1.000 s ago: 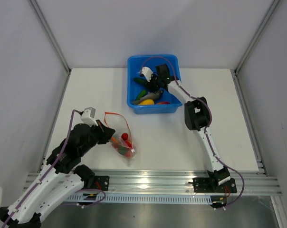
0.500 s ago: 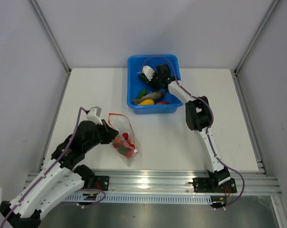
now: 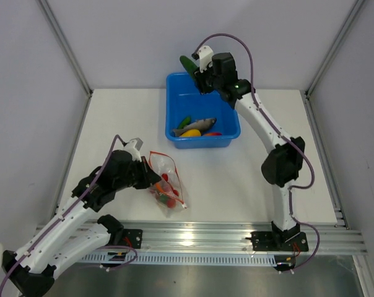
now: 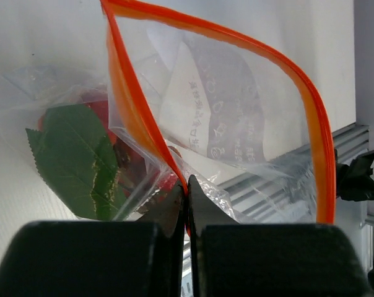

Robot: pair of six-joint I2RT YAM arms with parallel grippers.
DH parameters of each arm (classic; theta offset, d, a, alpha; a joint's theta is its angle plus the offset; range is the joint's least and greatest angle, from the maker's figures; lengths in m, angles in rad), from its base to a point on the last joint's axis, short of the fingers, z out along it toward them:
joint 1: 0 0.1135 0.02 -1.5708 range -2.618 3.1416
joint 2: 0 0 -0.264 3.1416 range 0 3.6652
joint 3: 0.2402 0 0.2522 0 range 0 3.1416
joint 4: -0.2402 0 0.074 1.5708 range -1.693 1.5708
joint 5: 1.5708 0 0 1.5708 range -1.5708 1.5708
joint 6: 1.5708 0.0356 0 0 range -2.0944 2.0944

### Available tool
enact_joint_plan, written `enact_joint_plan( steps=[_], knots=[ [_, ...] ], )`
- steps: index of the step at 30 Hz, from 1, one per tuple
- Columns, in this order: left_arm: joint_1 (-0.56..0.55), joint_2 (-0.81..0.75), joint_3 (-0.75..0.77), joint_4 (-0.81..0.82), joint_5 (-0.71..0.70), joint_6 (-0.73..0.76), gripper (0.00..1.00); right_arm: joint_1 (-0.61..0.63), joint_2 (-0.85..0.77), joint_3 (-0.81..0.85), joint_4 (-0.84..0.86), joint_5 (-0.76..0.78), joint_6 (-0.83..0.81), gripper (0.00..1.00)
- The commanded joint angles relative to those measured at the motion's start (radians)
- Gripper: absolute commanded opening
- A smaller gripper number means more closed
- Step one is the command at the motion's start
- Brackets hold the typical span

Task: Place the food in the zip-top bag and seal the zipper
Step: Place the fake vegetable in the zipper food storage bag.

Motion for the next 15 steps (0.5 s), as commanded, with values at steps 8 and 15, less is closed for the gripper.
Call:
enact_joint_plan(
  steps=[8, 15],
  knots=[
    [0.005, -0.029, 0.117, -0.032, 0.07, 0.013, 0.01, 0.389, -0.581, -0.415, -0.22, 0.102, 0.649, 0.0],
    [0.006, -0.047, 0.123, -0.009, 0.09, 0.007, 0.01, 0.657, -0.71, -0.428, -0.458, 0.186, 0.867, 0.0]
  ],
)
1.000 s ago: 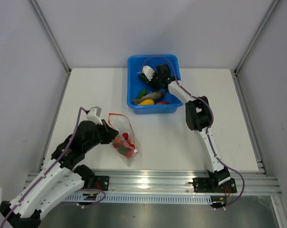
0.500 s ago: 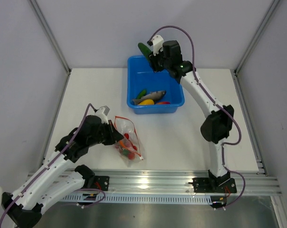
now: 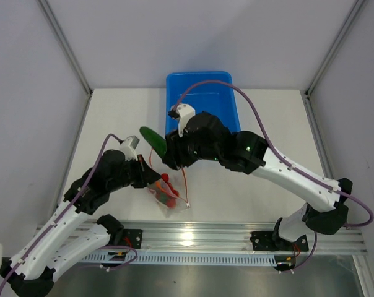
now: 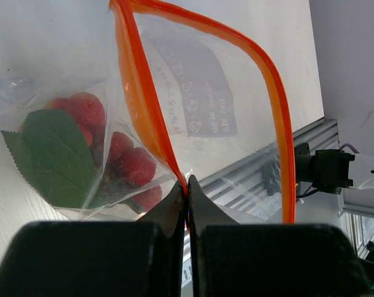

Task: Place the food in the zip-top bag and seal the zipper
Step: Place the fake vegetable in the zipper food storage bag.

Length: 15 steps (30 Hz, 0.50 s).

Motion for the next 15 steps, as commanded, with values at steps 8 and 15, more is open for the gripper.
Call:
enact_joint_plan(
  steps=[8, 15],
  knots=[
    [0.005, -0.098, 0.011, 0.082, 0.019, -0.032, 0.01, 0.077, -0.16, -0.101, -0.239, -0.095, 0.459, 0.0],
    [0.006, -0.129, -0.001, 0.098, 0.035, -0.021, 0.01, 0.074, -0.131, -0.1, -0.304, -0.15, 0.513, 0.0]
  ],
)
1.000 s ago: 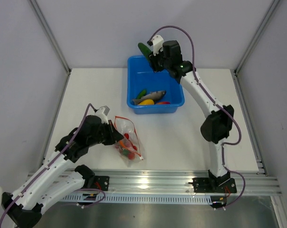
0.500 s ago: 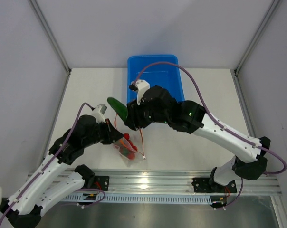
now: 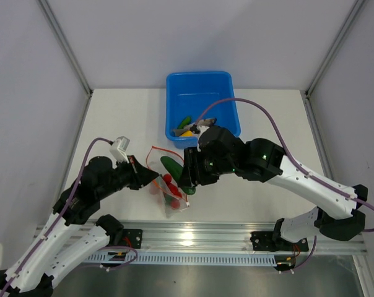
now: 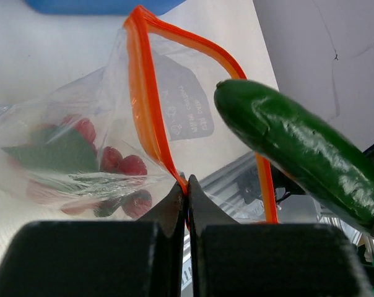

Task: Place the food in the zip-top bag and seal the zipper
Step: Place the fake vegetable in the zipper food storage bag.

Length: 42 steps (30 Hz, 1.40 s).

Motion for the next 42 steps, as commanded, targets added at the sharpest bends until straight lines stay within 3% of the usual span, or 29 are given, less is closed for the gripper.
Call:
enact_joint_plan(
  steps=[1, 7, 13, 19, 20, 21, 25, 27, 30, 34, 39, 42],
  knots=[
    [0.005, -0.006, -0.003, 0.056, 0.019, -0.002, 0.01, 0.002, 0.023, 0.015, -0.031, -0.058, 0.068, 0.0],
    [0.006, -0.003, -0.009, 0.068, 0.046, 0.004, 0.01, -0.01, 0.115, 0.029, 0.009, -0.097, 0.082, 0.02],
    [0.005, -0.011, -0.003, 0.05, 0.049, 0.021, 0.01, -0.047, 0.246, 0.095, 0.012, -0.054, 0.024, 0.15],
    [0.006, -0.017, -0.015, 0.05, 0.062, 0.014, 0.01, -0.059, 0.308, 0.094, 0.079, 0.015, -0.094, 0.46],
    [0.006, -0.017, -0.014, 0.048, 0.062, 0.013, 0.01, -0.059, 0.317, 0.084, 0.096, 0.02, -0.114, 0.6],
    [0.005, -0.017, -0.017, 0.048, 0.061, 0.013, 0.0, -0.059, 0.322, 0.075, 0.11, 0.023, -0.13, 0.65],
    [0.005, -0.021, -0.017, 0.042, 0.05, 0.013, 0.01, -0.035, 0.319, 0.077, 0.106, 0.132, -0.191, 0.74],
    [0.006, -0.026, -0.015, 0.034, 0.036, 0.014, 0.01, -0.001, 0.281, 0.086, 0.109, 0.222, -0.22, 0.87],
    [0.005, -0.028, -0.014, 0.025, 0.026, 0.016, 0.01, 0.005, 0.221, 0.132, 0.086, 0.273, -0.251, 0.88],
    [0.005, -0.034, -0.015, 0.011, 0.003, 0.017, 0.01, -0.028, 0.135, 0.193, 0.104, 0.371, -0.335, 0.83],
    [0.005, -0.052, -0.008, -0.015, -0.039, 0.017, 0.01, -0.194, 0.098, 0.202, 0.188, 0.325, -0.517, 0.82],
    [0.006, -0.093, -0.014, -0.027, -0.089, 0.011, 0.01, -0.271, 0.144, 0.228, 0.218, 0.333, -0.671, 0.88]
  ],
)
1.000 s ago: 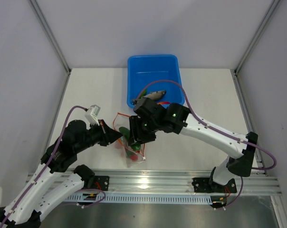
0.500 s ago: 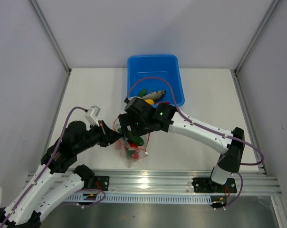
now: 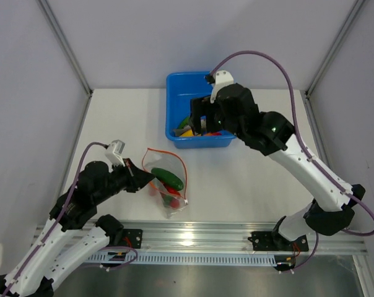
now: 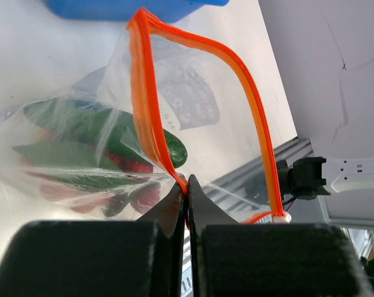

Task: Place the food in the zip-top bag and seal the zipper
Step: Place the fake vegetable in the zipper food storage bag, then pick up the fake fish from the bin.

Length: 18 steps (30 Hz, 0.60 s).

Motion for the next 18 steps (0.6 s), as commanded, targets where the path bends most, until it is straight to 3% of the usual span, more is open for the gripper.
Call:
enact_joint_plan(
  steps=[1, 5, 8, 18],
  knots=[
    [0.005, -0.048, 0.009, -0.002, -0.07, 0.009, 0.01, -0.083, 0.088, 0.041, 0.061, 0.022, -0.239, 0.93],
    [0.006, -0.052, 0.011, -0.011, -0.092, 0.009, 0.01, -0.207, 0.244, 0.166, 0.02, -0.022, -0.362, 0.93],
    [0.006, -0.04, -0.001, -0.008, -0.101, 0.005, 0.01, -0.294, 0.384, 0.281, -0.032, -0.14, -0.446, 0.93],
    [0.005, -0.003, -0.052, 0.041, -0.118, 0.012, 0.0, -0.43, 0.773, 0.605, -0.141, -0.415, -0.742, 0.94]
  ],
)
